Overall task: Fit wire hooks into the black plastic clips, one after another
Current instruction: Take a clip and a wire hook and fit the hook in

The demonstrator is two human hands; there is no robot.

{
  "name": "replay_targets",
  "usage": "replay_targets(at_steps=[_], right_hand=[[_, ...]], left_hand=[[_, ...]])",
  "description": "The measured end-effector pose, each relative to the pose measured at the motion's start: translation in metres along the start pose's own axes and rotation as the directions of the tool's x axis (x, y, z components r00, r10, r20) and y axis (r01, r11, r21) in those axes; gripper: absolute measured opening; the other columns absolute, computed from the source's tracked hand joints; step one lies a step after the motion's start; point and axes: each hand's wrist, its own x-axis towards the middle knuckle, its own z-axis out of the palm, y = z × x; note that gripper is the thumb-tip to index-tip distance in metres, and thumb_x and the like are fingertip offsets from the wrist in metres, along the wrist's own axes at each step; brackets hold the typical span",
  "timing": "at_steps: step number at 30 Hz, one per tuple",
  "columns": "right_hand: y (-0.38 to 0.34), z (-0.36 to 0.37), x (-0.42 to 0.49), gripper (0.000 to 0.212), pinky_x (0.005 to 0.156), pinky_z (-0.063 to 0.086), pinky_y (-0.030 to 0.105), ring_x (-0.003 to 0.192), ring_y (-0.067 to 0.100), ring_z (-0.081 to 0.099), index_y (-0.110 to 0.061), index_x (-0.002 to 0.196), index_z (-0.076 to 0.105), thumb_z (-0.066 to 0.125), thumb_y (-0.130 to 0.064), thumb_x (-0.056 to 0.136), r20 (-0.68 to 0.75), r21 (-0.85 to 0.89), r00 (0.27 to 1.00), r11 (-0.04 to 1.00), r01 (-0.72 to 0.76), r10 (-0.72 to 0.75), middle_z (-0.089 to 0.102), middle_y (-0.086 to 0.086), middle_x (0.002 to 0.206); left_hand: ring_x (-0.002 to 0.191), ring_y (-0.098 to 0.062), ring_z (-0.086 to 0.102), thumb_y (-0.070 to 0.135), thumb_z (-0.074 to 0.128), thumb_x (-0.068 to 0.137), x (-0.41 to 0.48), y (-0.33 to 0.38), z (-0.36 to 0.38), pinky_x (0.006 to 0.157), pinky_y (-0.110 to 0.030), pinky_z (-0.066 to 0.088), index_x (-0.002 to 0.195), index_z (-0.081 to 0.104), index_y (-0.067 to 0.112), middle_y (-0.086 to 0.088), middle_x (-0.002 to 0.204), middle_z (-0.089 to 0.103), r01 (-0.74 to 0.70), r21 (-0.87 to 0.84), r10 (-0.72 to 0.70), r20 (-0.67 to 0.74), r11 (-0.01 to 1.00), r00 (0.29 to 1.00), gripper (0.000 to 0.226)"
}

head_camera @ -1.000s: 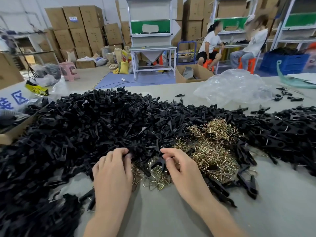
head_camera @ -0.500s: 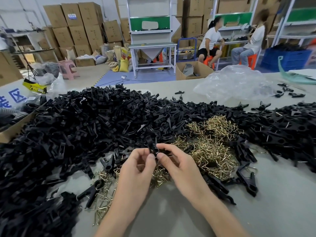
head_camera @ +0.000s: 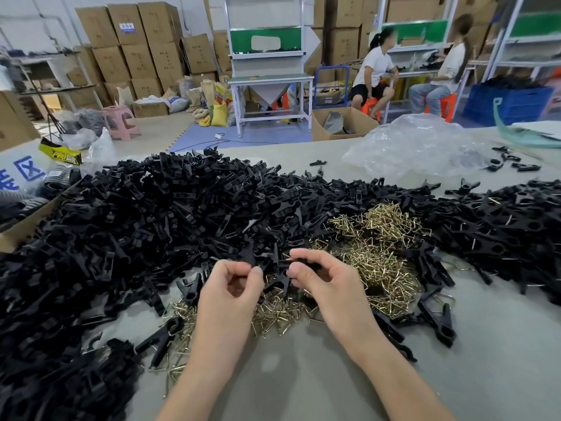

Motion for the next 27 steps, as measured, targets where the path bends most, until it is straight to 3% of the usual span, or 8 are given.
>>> replay_targets(at_steps=[4, 7, 11, 15, 18, 22, 27], right_hand=[[0.003, 0.003, 0.0, 0.028, 0.085, 0.055, 0.017, 0.094, 0.004, 0.073, -0.034, 0.114, 0.067, 0.064, -0.011, 0.098, 0.001, -0.034, 1.0, 0.999, 0.006, -0.006, 0.074, -0.018, 0.102], [0.006, 0.005, 0.0, 0.024, 0.095, 0.057, 0.032, 0.101, 0.006, 0.071, -0.029, 0.111, 0.064, 0.06, -0.008, 0.1, -0.036, -0.047, 0.999, 0.999, 0.025, -0.026, 0.071, -0.017, 0.107], [0.007, 0.004, 0.0, 0.019, 0.099, 0.054, 0.04, 0.107, 0.01, 0.068, -0.029, 0.109, 0.067, 0.062, -0.013, 0.099, -0.028, -0.082, 0.998, 0.995, 0.06, -0.063, 0.072, -0.011, 0.11], [0.001, 0.002, -0.003, 0.02, 0.089, 0.054, 0.025, 0.097, 0.006, 0.069, -0.037, 0.11, 0.071, 0.067, -0.021, 0.097, 0.002, -0.128, 0.996, 0.987, 0.093, -0.093, 0.075, -0.013, 0.099], [-0.002, 0.002, -0.004, 0.03, 0.092, 0.052, 0.021, 0.101, 0.007, 0.07, -0.039, 0.122, 0.065, 0.063, -0.02, 0.1, 0.045, -0.104, 0.996, 0.991, 0.086, -0.082, 0.074, -0.014, 0.101], [-0.004, 0.004, -0.004, 0.042, 0.094, 0.053, 0.019, 0.108, 0.013, 0.07, -0.036, 0.142, 0.041, 0.045, -0.014, 0.107, 0.075, 0.113, 0.997, 0.993, -0.024, 0.015, 0.068, 0.006, 0.111], [-0.007, 0.006, -0.007, 0.039, 0.083, 0.057, 0.019, 0.103, 0.024, 0.072, -0.038, 0.135, 0.039, 0.038, -0.011, 0.108, 0.144, 0.226, 0.985, 0.965, -0.129, 0.098, 0.061, 0.019, 0.113]], left_hand=[[0.061, -0.001, 0.052, 0.022, 0.063, 0.093, -0.007, 0.001, 0.004, 0.06, -0.013, 0.043, 0.1, 0.059, 0.035, 0.013, 0.076, 0.06, -0.076, 0.075, 0.07, 0.076, 0.994, 0.995, 0.015], [0.059, 0.001, 0.05, 0.023, 0.061, 0.096, -0.008, 0.003, 0.004, 0.057, -0.01, 0.04, 0.103, 0.065, 0.039, 0.006, 0.078, 0.062, -0.117, 0.093, 0.112, 0.063, 0.989, 0.992, 0.017], [0.061, 0.003, 0.056, 0.03, 0.059, 0.097, -0.006, 0.005, 0.002, 0.058, -0.007, 0.041, 0.102, 0.069, 0.04, 0.005, 0.08, 0.067, -0.115, 0.051, 0.113, 0.041, 0.992, 0.993, 0.015], [0.072, -0.005, 0.067, 0.045, 0.05, 0.093, -0.005, 0.006, 0.001, 0.068, -0.017, 0.053, 0.099, 0.072, 0.033, 0.007, 0.08, 0.072, -0.035, -0.079, 0.041, 0.068, 0.996, 0.997, 0.025], [0.075, -0.015, 0.069, 0.032, 0.046, 0.101, -0.002, 0.008, 0.002, 0.066, -0.026, 0.058, 0.096, 0.071, 0.017, -0.002, 0.089, 0.075, 0.04, -0.225, -0.016, 0.104, 0.974, 0.994, 0.029], [0.064, -0.016, 0.061, 0.028, 0.04, 0.105, -0.001, 0.009, 0.001, 0.054, -0.024, 0.052, 0.108, 0.067, 0.013, -0.004, 0.078, 0.072, 0.109, -0.317, -0.069, 0.136, 0.942, 0.988, 0.031], [0.069, -0.01, 0.062, 0.025, 0.038, 0.106, 0.001, 0.006, 0.002, 0.056, -0.025, 0.055, 0.114, 0.066, 0.017, 0.003, 0.074, 0.068, 0.168, -0.358, -0.117, 0.159, 0.919, 0.98, 0.029]])
